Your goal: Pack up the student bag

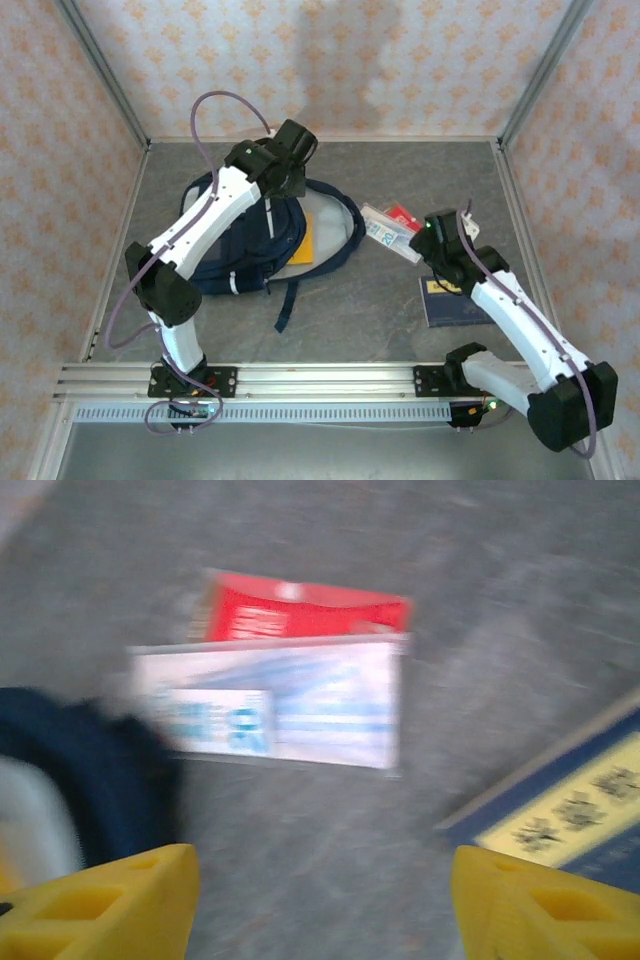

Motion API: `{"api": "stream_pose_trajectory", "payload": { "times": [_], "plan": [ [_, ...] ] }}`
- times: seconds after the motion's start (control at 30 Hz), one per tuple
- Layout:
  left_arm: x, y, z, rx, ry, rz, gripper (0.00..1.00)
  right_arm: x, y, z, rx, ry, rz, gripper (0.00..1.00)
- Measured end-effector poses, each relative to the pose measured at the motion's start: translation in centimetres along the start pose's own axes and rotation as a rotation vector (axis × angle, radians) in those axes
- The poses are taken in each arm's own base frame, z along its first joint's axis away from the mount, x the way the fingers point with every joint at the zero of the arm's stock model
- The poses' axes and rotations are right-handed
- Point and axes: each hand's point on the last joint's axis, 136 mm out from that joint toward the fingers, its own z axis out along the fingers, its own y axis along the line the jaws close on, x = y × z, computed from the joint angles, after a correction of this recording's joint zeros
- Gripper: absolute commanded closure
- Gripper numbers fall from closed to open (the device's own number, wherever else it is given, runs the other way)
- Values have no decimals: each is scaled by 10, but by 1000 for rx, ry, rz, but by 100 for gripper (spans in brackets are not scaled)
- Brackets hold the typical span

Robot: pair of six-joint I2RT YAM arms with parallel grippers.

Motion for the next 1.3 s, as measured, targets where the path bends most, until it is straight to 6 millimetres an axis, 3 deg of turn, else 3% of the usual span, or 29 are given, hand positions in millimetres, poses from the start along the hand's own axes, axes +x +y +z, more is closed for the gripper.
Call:
{"api": "stream_pose_trajectory", "payload": {
  "times": [0.2,0.27,0.37,0.43,0.57,0.67,0.83,0.97,1.17,1.23,1.3],
  "plan": [
    [0,27,29,-85,22,-41,100,16,-66,41,221,90,145,29],
    [2,33,36,-98,40,-50,89,23,-77,48,251,121,172,28],
    [11,33,44,-80,79,-66,62,35,-82,61,271,180,193,27],
    [19,29,48,-54,110,-77,50,43,-83,69,279,220,195,27],
    [37,22,51,-6,172,-86,40,56,-81,80,280,284,200,27],
    [45,18,40,38,183,-94,36,59,-77,82,258,302,208,27],
    [52,1,2,157,156,-80,34,66,-58,84,189,325,186,28],
    [71,-24,-16,244,172,-23,34,86,-24,82,95,358,156,28],
    [104,-47,-11,294,247,36,34,138,60,76,-150,509,61,26],
    [110,-49,-6,299,266,39,34,149,85,73,-195,574,13,25],
    [114,-51,-1,303,279,40,34,147,102,66,-228,594,-34,25]
  ]
}}
